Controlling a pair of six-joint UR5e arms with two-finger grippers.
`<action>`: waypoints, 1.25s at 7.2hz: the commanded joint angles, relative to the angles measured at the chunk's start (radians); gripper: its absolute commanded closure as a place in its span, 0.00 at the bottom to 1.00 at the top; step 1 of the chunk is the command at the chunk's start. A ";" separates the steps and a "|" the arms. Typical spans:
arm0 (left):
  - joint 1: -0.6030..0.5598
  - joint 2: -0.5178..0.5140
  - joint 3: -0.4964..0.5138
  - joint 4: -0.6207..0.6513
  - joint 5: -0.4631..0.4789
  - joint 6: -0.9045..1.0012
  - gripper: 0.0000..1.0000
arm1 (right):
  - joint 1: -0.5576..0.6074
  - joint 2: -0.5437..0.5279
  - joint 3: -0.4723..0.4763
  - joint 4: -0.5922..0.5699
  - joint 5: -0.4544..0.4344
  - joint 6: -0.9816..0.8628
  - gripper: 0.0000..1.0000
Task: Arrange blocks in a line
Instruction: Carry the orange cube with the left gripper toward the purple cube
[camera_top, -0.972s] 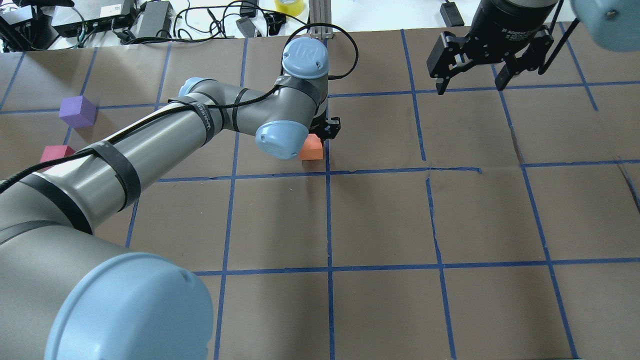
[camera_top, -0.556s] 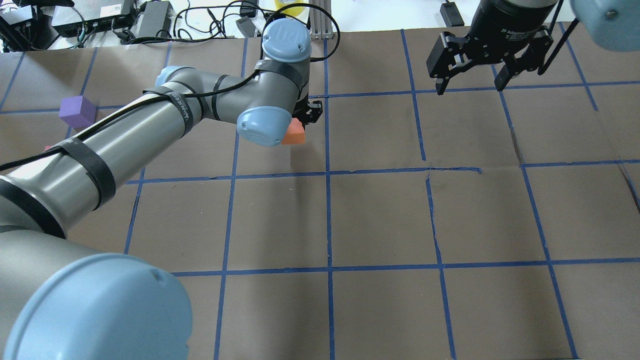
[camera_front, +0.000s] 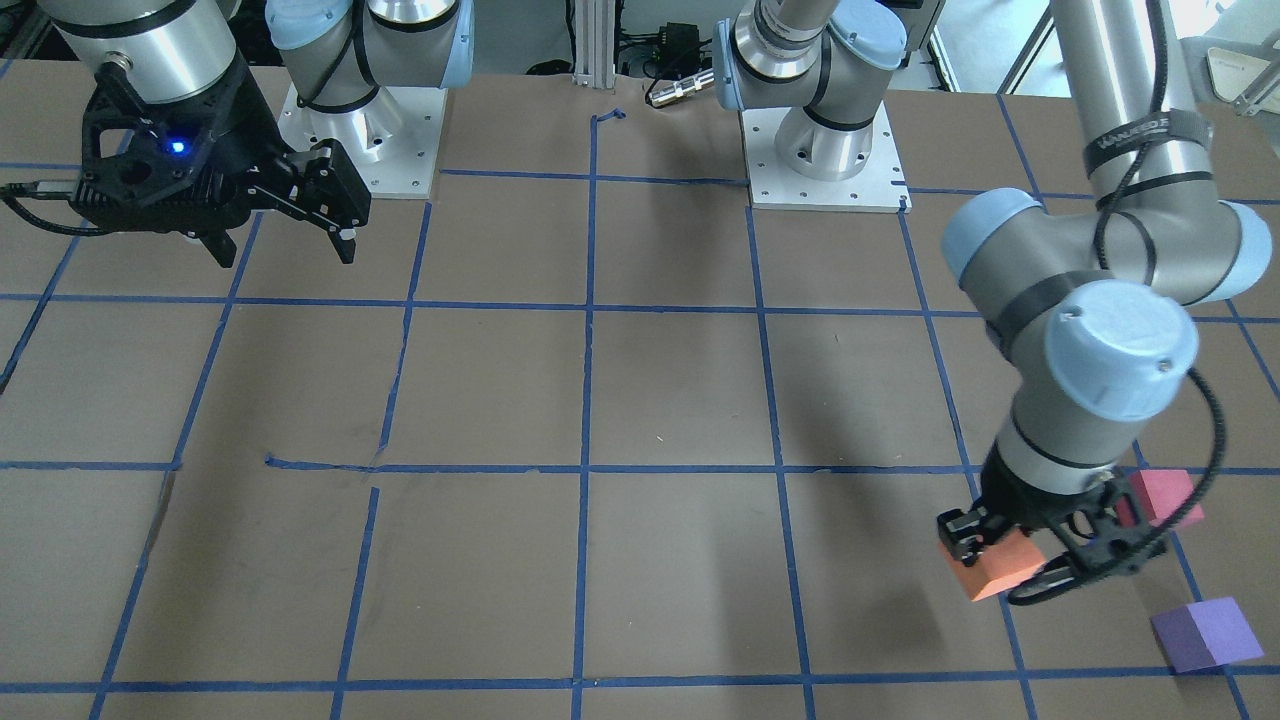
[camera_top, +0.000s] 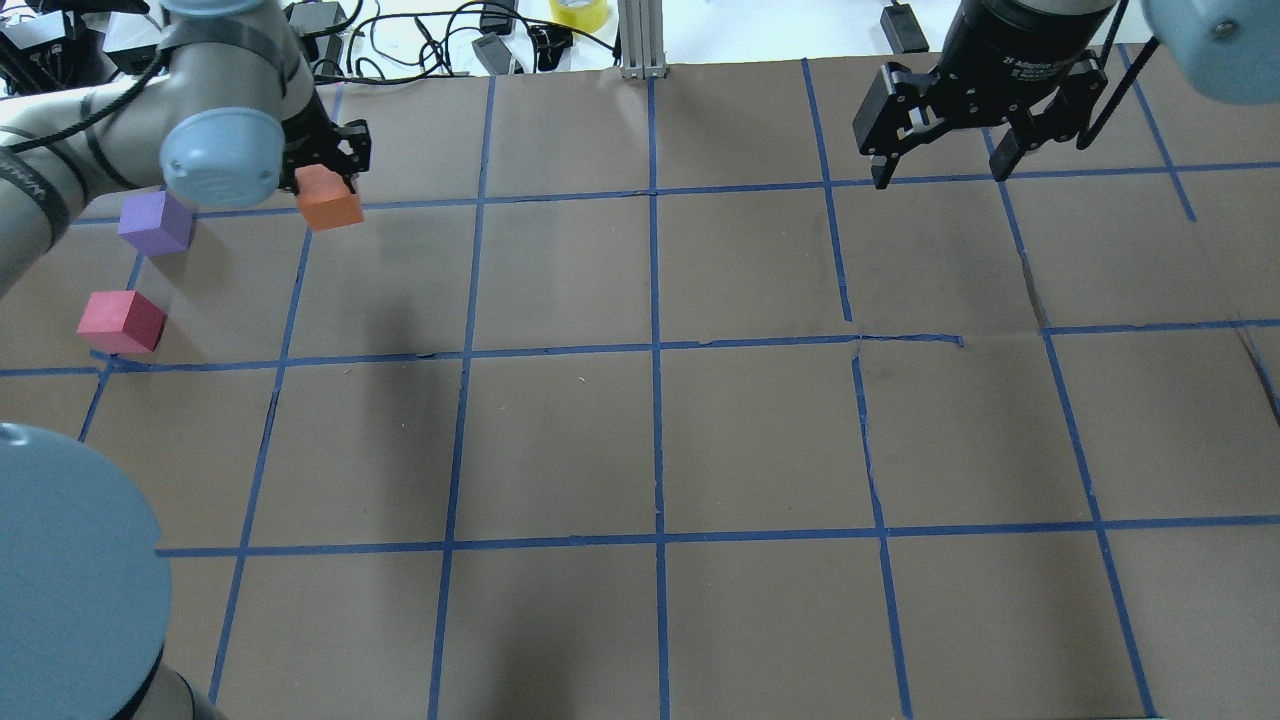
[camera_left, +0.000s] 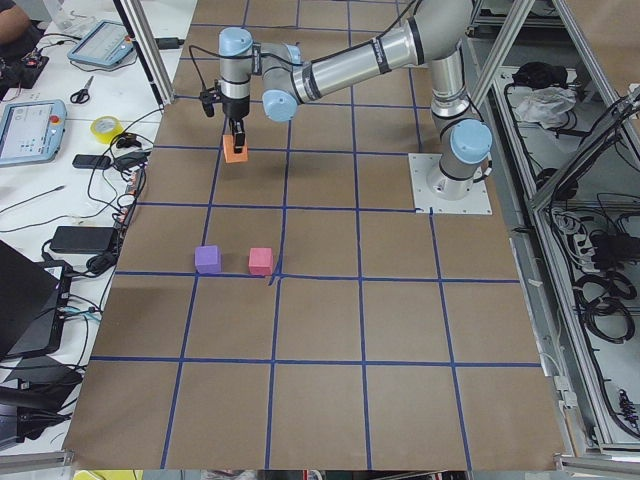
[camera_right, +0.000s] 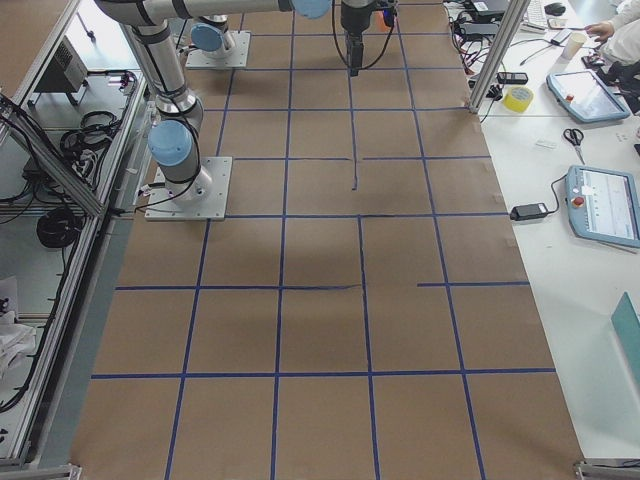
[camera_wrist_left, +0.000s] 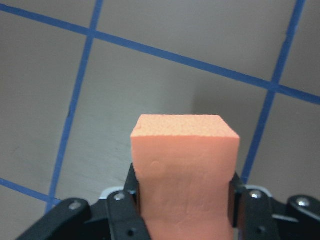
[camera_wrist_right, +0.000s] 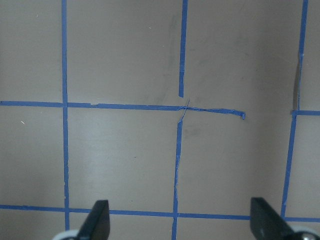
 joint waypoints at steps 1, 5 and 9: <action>0.207 -0.016 0.021 -0.021 -0.073 0.207 1.00 | 0.000 0.001 0.000 -0.003 0.000 0.000 0.00; 0.368 -0.107 0.131 -0.076 -0.153 0.389 1.00 | 0.000 -0.002 0.000 -0.006 0.003 0.000 0.00; 0.373 -0.176 0.182 -0.085 -0.142 0.481 1.00 | 0.000 -0.004 0.000 -0.003 0.003 0.002 0.00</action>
